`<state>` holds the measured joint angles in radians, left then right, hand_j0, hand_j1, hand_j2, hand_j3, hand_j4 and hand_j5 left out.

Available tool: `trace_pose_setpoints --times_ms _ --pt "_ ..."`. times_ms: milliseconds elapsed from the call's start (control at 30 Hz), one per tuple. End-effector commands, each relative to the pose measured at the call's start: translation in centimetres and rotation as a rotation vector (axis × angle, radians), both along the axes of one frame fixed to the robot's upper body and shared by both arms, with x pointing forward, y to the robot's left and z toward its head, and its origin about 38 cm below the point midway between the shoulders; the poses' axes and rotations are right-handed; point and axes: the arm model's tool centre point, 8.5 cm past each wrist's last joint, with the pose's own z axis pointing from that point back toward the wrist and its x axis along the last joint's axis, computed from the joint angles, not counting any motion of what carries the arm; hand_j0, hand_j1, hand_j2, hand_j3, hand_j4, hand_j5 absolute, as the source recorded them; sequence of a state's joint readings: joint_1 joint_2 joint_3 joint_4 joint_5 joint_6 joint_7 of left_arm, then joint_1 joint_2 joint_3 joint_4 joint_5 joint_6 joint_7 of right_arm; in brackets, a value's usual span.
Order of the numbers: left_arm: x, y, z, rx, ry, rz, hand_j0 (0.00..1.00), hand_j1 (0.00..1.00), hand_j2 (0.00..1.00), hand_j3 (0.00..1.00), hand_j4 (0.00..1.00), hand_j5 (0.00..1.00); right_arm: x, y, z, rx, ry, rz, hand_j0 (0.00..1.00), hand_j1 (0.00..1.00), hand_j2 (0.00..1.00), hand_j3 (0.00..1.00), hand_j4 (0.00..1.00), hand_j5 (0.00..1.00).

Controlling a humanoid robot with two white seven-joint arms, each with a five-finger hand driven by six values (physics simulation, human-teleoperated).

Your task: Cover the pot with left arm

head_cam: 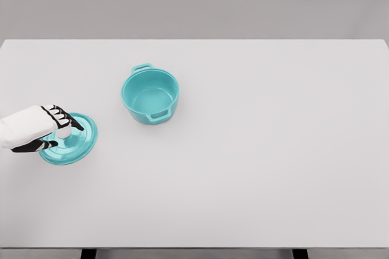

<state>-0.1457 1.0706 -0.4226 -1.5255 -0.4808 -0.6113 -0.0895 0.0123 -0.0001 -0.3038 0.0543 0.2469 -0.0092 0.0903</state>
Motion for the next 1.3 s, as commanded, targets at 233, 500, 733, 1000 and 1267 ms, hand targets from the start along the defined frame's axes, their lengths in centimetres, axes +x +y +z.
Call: trace_pose_setpoints --times_ms 233,500,733,1000,1267 --pt "0.6 0.4 -0.6 0.016 -0.007 0.021 0.74 0.74 0.74 0.74 0.74 0.74 0.1 0.0 0.0 0.0 -0.001 0.0 1.0 1.0 1.0 1.0 1.0 1.0" --pt "0.8 0.5 -0.7 0.019 -0.009 0.026 0.74 0.74 0.74 0.74 0.74 0.74 0.0 0.0 0.0 0.0 0.001 0.0 1.0 1.0 1.0 1.0 1.0 1.0" --pt "0.9 0.4 -1.2 0.02 -0.007 0.031 0.74 0.74 0.74 0.74 0.74 0.74 0.0 0.0 0.0 0.0 -0.001 0.0 1.0 1.0 1.0 1.0 1.0 1.0" --pt "1.3 0.3 -1.5 0.018 -0.014 0.038 0.73 0.73 0.73 0.73 0.73 0.73 0.0 0.0 0.0 0.0 0.001 0.0 1.0 1.0 1.0 1.0 1.0 1.0" --pt "1.2 0.5 -1.7 0.02 -0.008 0.043 0.69 0.69 0.69 0.69 0.69 0.69 0.0 0.0 0.0 0.0 -0.001 0.0 1.0 1.0 1.0 1.0 1.0 1.0"
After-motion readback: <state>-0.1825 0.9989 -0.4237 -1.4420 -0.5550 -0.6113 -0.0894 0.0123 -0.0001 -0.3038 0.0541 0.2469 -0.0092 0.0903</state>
